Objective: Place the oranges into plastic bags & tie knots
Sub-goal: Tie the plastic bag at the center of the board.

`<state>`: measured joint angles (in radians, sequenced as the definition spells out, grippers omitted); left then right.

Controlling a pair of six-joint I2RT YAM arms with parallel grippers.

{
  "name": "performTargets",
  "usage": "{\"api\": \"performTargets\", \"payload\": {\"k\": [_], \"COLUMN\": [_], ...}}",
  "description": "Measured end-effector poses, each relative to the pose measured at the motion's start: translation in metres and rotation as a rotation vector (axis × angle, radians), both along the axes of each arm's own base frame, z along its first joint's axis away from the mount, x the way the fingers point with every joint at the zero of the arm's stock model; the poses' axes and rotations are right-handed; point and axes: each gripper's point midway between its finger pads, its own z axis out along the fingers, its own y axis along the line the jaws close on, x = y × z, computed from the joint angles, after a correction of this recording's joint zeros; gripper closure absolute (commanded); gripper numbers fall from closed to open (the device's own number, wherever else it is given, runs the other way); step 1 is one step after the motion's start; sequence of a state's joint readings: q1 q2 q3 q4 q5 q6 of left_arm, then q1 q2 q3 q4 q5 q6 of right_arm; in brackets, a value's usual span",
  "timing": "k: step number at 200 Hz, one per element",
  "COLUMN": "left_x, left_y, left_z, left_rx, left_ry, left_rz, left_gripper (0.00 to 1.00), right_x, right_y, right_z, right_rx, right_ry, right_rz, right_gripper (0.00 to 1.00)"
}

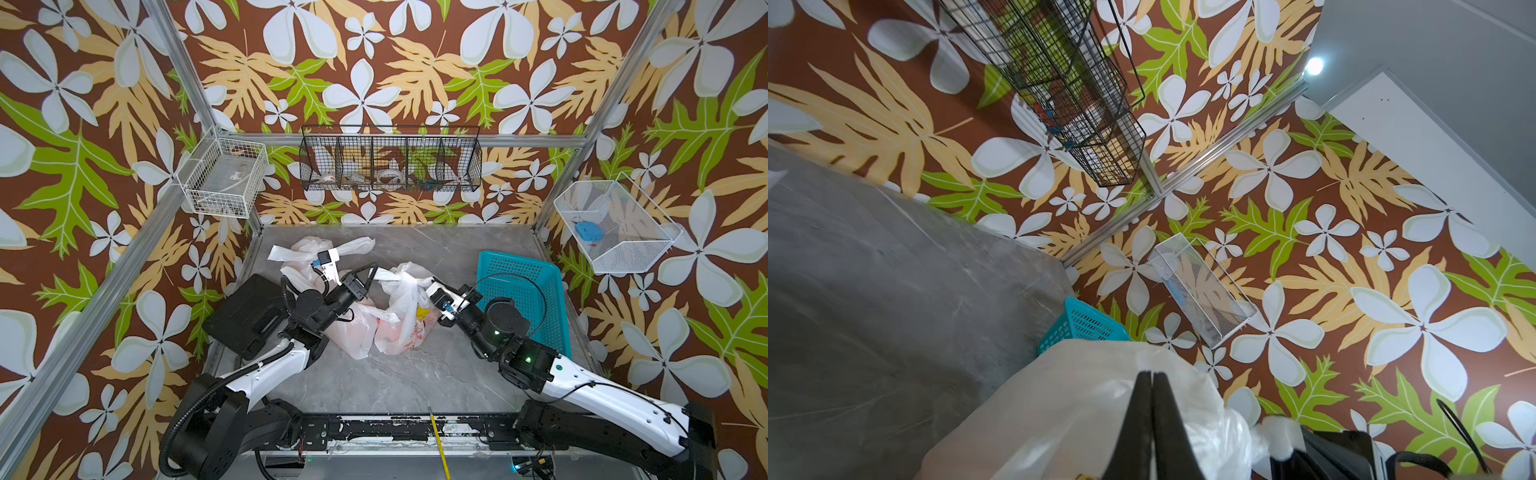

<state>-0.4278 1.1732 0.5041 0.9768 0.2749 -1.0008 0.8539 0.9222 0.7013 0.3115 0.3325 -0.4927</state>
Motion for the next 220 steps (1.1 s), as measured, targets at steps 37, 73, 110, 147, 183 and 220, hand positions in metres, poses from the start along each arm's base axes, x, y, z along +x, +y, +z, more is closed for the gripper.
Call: {"api": "performTargets", "payload": {"k": [37,73,110,147,183,220], "left_x": [0.005,0.009,0.013,0.012,0.014,0.021], "left_y": [0.03,0.046,0.064,0.078,0.083,0.086], "left_z": [-0.027,-0.045,-0.076,-0.091,-0.093,-0.067], "left_rx": [0.088,0.171,0.224,0.254,0.269,0.261], "left_ry": [0.047,0.084,0.158,0.193,0.199,0.138], "left_rz": [0.1,0.171,0.232,0.265,0.28,0.305], "left_gripper": [1.0,1.0,1.0,1.0,1.0,0.45], "right_x": [0.027,0.047,0.059,0.068,0.073,0.075], "right_y": [-0.052,-0.086,-0.106,-0.123,-0.121,-0.126], "right_z": [-0.038,-0.075,-0.11,-0.13,-0.125,-0.096], "right_rx": [0.182,0.308,0.371,0.439,0.464,0.491], "right_ry": [0.169,0.313,0.433,0.508,0.523,0.493], "right_rz": [-0.13,-0.258,-0.372,-0.449,-0.438,-0.376], "right_gripper": [1.0,1.0,1.0,1.0,1.0,0.28]}}
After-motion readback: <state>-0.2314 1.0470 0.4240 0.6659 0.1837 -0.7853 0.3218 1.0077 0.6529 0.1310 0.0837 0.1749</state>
